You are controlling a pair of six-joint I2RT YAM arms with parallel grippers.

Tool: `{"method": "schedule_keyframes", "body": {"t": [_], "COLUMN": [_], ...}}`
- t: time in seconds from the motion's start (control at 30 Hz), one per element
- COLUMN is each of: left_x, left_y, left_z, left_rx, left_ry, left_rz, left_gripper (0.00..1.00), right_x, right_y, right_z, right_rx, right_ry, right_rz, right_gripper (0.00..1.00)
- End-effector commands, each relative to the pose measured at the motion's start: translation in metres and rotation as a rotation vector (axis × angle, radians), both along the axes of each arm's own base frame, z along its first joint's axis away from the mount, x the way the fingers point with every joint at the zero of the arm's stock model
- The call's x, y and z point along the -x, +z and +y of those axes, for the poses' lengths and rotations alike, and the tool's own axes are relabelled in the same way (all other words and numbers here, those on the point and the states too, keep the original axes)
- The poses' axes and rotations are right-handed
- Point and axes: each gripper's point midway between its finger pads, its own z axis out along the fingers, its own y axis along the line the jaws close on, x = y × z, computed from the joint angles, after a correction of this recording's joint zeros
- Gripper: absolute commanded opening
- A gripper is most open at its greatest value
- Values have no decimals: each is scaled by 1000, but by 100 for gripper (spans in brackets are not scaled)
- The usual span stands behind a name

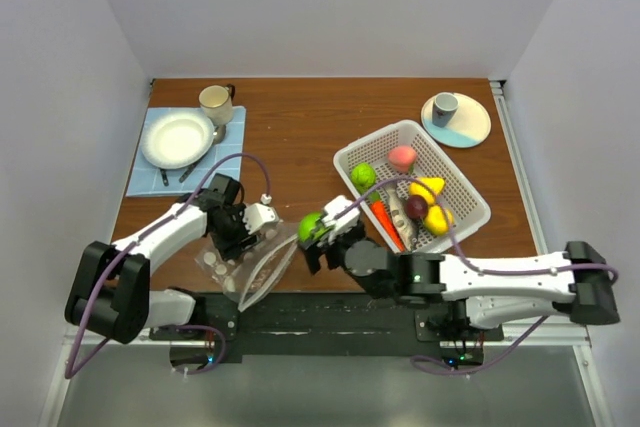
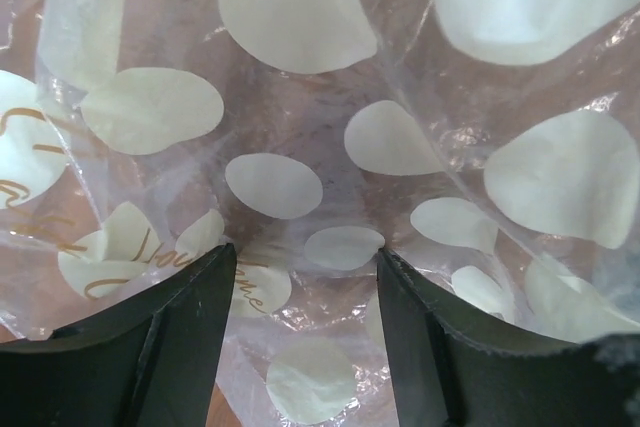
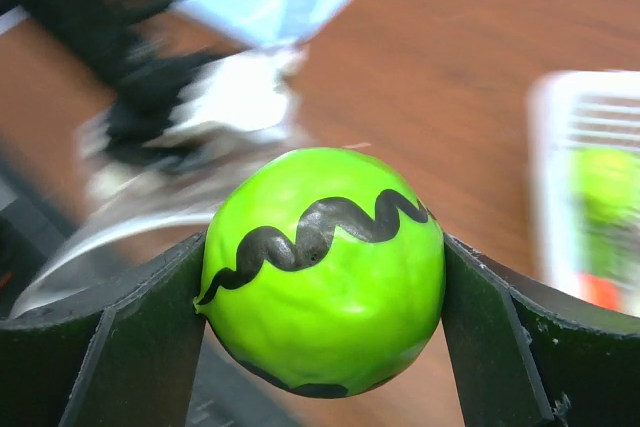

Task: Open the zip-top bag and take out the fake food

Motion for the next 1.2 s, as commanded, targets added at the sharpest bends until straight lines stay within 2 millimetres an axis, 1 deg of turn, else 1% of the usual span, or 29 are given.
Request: {"method": "schedule_keyframes", "body": {"t": [0.0,0.07,0.1,0.13,0.17,0.2,0.23,0.27,0.3,0.33,0.37,0.4,0.43,0.47,0.5,0.57,0.6,0.63,0.67,0.7,0.73,0.8,0.83,0.9,0.93,0.97,1.0,1.03,1.17], "left_x": [-23,-40,-46,-52,-66,-74,-86,-91,-96,-105,-109,-110,-115,-115,-114,-111,-107,-104,-101,-98,-95,-89,-84,-77,-70,-64,-63,-60,-56], "left_y": [22,47,58,69,92,106,126,139,150,169,178,186,203,213,219,239,240,244,247,247,242,242,231,228,212,210,207,198,193], "left_z": [-6,-15,-18,-22,-27,-31,-34,-36,-38,-41,-42,-43,-44,-45,-45,-49,-50,-51,-52,-52,-52,-53,-54,-56,-58,-58,-56,-54,-52], "left_rx": [31,73,95,119,150,180,206,226,248,270,281,293,310,324,333,366,373,388,401,408,414,442,448,483,486,496,493,481,482], "left_ry": [19,35,59,68,85,120,134,150,175,191,200,214,217,220,222,209,210,205,211,214,217,239,241,255,247,248,254,261,261], "left_rz": [-82,-150,-174,-204,-272,-311,-366,-400,-421,-464,-481,-488,-524,-542,-544,-566,-553,-553,-555,-552,-541,-541,-517,-516,-479,-478,-476,-464,-467], "left_gripper": [63,64,65,65,69,71,74,76,77,82,84,86,89,90,91,94,94,96,96,96,97,98,98,98,98,98,98,98,99], "right_x": [-69,-85,-100,-107,-113,-124,-130,-137,-143,-146,-147,-149,-149,-148,-148,-144,-140,-139,-137,-133,-130,-121,-117,-110,-106,-101,-99,-96,-89], "right_y": [10,14,15,20,17,15,17,6,2,6,5,2,6,7,9,16,14,22,24,24,29,29,25,34,32,38,39,38,34], "right_z": [-111,-138,-158,-162,-163,-174,-175,-174,-177,-175,-173,-169,-166,-166,-165,-168,-174,-172,-174,-178,-175,-175,-173,-175,-177,-179,-180,-183,-190], "right_rx": [78,62,60,38,54,67,81,123,144,145,150,156,141,139,140,144,168,136,136,161,148,157,157,103,102,73,71,74,108], "right_ry": [-486,-557,-626,-640,-633,-674,-687,-704,-724,-732,-729,-723,-718,-718,-714,-722,-732,-738,-740,-742,-713,-679,-648,-612,-601,-580,-574,-575,-568], "right_rz": [-34,-16,-19,-26,-20,-12,-2,20,37,46,56,68,78,85,92,107,124,134,145,160,175,203,221,211,211,206,202,204,216], "right_gripper": [75,77,80,82,85,89,91,93,95,96,98,98,99,99,99,99,98,99,99,99,99,99,99,99,99,99,99,99,99]}}
